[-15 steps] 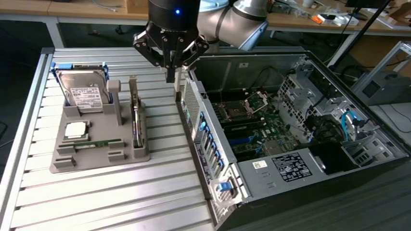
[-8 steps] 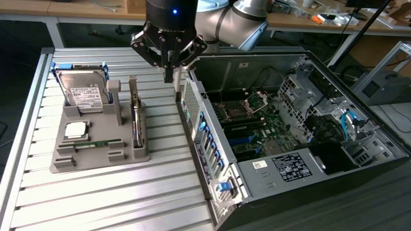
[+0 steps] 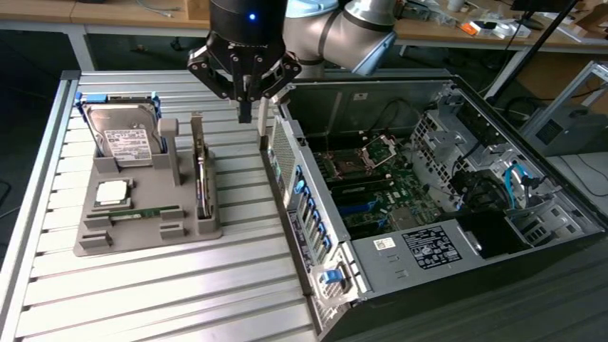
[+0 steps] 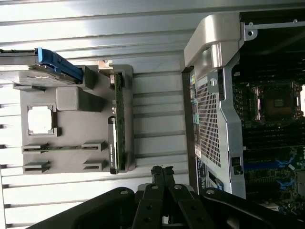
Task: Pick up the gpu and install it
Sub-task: 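Reach for the gpu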
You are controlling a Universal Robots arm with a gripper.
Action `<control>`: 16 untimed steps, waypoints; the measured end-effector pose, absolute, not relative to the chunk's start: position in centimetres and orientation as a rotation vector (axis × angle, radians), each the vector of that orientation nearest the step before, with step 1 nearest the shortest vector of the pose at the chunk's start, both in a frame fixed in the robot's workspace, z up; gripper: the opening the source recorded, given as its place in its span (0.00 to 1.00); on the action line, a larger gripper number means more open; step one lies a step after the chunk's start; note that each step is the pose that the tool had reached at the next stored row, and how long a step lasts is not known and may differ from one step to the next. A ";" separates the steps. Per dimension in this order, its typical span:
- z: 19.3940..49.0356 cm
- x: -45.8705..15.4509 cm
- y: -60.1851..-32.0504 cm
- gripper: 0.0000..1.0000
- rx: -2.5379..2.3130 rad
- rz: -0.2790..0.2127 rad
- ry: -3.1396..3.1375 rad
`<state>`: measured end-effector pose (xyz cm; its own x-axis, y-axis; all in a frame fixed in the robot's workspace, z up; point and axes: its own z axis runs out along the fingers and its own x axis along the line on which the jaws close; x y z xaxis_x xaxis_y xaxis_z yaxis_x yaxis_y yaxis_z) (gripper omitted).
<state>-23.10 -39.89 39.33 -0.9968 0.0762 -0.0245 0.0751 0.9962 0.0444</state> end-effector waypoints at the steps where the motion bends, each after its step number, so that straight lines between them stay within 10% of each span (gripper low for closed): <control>1: 39.3 -23.2 -39.9 0.11 0.118 0.068 3.113; 16: 39.3 -24.6 -39.9 0.11 0.118 0.068 3.112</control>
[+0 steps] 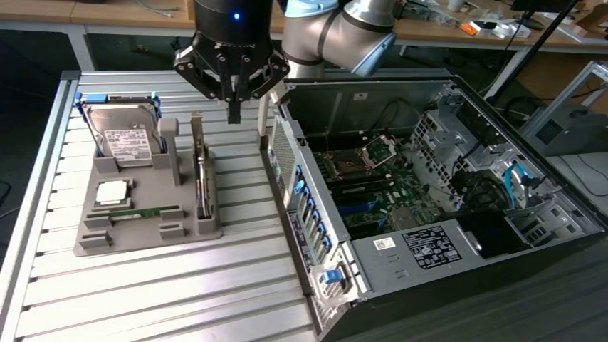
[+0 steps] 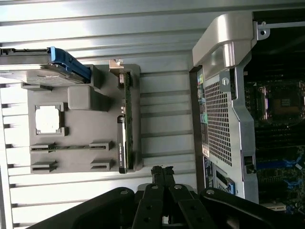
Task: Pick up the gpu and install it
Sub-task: 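Reach for the gpu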
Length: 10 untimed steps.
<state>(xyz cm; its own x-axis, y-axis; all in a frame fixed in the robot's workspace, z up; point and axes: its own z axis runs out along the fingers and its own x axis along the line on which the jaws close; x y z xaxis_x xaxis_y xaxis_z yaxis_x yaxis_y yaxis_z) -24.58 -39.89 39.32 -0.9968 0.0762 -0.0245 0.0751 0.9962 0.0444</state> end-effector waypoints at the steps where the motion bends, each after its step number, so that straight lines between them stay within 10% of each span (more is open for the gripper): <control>1: 39.3 -24.7 -39.9 0.11 0.118 0.068 3.112; 10: 39.3 -25.6 -39.9 0.11 0.118 0.068 3.112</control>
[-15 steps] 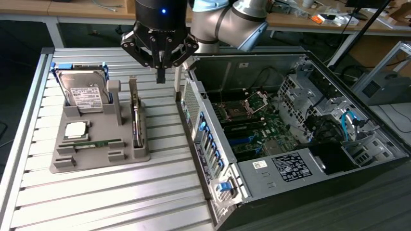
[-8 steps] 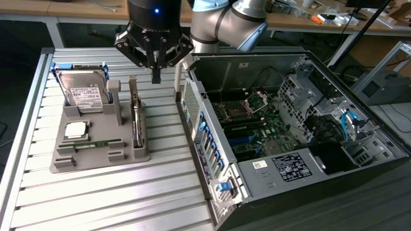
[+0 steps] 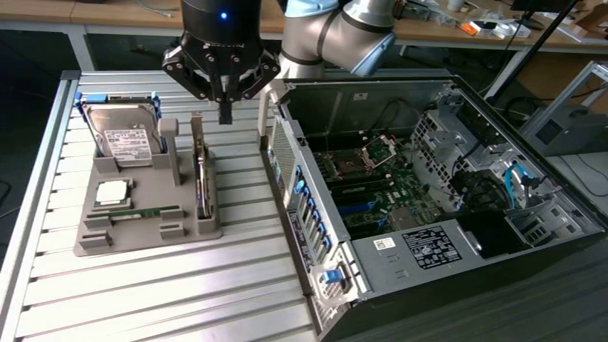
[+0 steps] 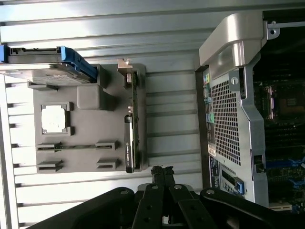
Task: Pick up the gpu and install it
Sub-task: 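Reach for the gpu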
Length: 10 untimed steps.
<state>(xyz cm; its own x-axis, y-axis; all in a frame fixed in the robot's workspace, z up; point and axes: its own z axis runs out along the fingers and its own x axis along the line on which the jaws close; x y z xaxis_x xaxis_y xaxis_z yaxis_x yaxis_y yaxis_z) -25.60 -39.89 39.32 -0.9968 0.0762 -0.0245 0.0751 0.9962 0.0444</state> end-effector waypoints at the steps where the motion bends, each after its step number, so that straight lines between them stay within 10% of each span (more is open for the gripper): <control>1: 39.3 -25.7 -39.9 0.11 0.118 0.068 3.113; 10: 39.3 -26.3 -39.9 0.11 0.118 0.068 3.112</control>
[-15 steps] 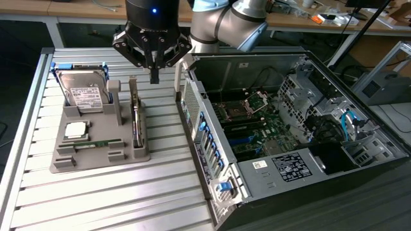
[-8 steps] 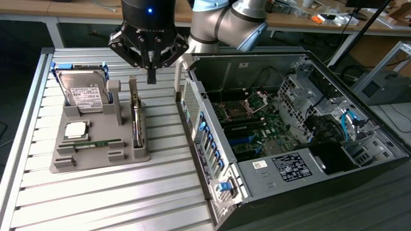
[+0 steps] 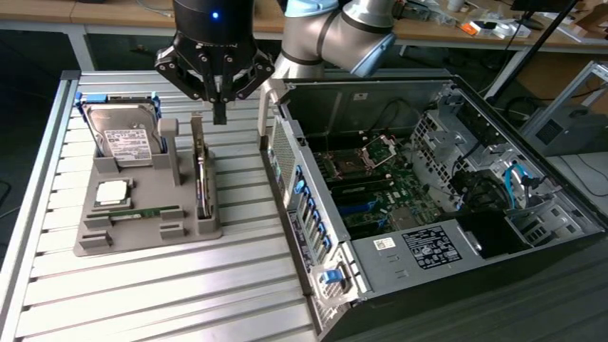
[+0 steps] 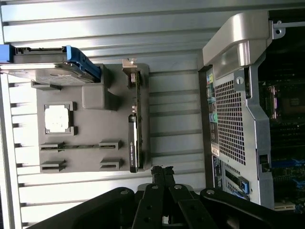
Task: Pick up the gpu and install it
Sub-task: 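Reach for the gpu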
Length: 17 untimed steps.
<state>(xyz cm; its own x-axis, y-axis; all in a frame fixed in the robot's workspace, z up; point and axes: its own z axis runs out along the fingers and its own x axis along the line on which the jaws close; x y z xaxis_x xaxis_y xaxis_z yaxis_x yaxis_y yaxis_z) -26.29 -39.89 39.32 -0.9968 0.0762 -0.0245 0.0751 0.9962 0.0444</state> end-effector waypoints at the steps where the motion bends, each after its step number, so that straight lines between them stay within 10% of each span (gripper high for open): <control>1: 39.3 -26.4 -39.9 0.11 0.118 0.068 3.112; 17: 39.3 -28.6 -39.9 0.11 0.118 0.068 3.112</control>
